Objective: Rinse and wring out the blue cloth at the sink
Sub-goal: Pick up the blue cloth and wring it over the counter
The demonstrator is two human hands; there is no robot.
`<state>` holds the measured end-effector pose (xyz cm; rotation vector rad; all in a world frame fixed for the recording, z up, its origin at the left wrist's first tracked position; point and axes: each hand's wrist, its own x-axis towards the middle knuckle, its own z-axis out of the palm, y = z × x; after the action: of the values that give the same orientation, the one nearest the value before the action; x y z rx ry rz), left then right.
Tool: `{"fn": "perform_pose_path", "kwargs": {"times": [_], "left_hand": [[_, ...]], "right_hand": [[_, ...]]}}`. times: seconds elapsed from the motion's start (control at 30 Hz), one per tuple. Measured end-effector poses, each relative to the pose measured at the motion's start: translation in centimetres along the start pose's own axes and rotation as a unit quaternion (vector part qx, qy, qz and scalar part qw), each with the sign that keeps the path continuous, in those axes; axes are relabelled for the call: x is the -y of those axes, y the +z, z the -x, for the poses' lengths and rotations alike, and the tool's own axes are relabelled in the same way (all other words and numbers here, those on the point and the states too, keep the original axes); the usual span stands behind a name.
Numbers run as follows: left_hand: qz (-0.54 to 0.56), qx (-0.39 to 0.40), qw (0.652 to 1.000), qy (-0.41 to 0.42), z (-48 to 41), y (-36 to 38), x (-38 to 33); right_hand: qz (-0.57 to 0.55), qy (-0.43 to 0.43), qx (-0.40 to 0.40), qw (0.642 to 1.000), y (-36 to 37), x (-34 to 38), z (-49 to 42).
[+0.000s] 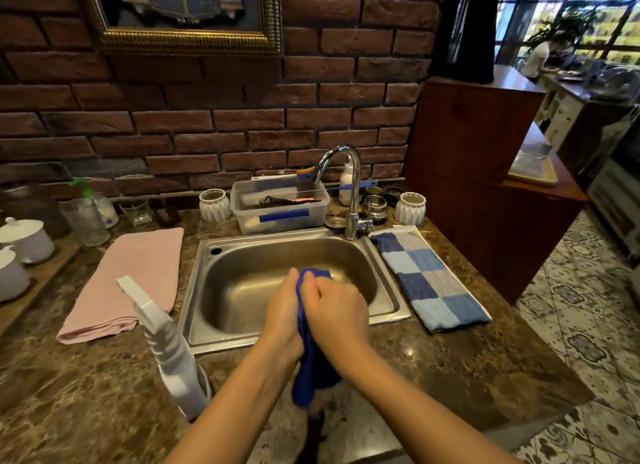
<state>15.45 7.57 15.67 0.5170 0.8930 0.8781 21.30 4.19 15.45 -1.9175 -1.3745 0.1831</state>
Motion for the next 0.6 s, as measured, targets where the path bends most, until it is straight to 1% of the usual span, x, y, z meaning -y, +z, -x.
{"fn": "perform_pose_path", "kwargs": {"times": [0.07, 0.13, 0.17, 0.2, 0.27, 0.33, 0.4, 0.5, 0.57, 0.6], "left_hand": [[-0.001, -0.011, 1.0, -0.005, -0.2, 0.0, -0.8], [0.011, 0.002, 1.0, -0.011, 0.4, 0.4, -0.8], [0.035, 0.014, 0.999, -0.007, 0.8, 0.9, -0.3], [0.056, 0.015, 0.998, -0.004, 0.9, 1.4, 0.4], [0.079, -0.013, 0.997, 0.002, 1.3, 2.4, 1.4], [0.042, 0.011, 0.999, -0.002, 1.5, 2.6, 1.4], [0.015, 0.03, 0.999, -0.022, 1.5, 2.0, 0.6], [0.001, 0.043, 0.998, -0.039, 1.2, 0.4, -0.8], [-0.017, 0.012, 0.999, -0.032, 0.6, -0.4, -0.7], [-0.017, 0.004, 0.999, -0.032, 0.5, -0.5, -0.5]], "right_hand": [[0.032, -0.044, -0.002, 0.999, 0.8, 0.8, 1.4], [0.064, -0.08, -0.051, 0.993, 1.0, 1.4, 1.1], [0.062, -0.08, -0.077, 0.992, 0.8, 1.4, 0.3], [0.052, -0.072, -0.083, 0.993, 0.6, 1.2, -0.6], [0.033, -0.032, -0.07, 0.996, -0.1, 0.6, -2.5], [0.001, 0.006, -0.06, 0.998, -0.6, -0.1, -3.6], [-0.018, 0.017, -0.053, 0.998, -1.0, -0.4, -3.0], [0.022, -0.023, -0.039, 0.999, -0.1, -0.5, -0.2], [0.073, -0.051, -0.033, 0.995, 1.0, -0.3, 1.9], [0.093, -0.054, -0.043, 0.993, 1.5, -0.3, 2.3]]}}
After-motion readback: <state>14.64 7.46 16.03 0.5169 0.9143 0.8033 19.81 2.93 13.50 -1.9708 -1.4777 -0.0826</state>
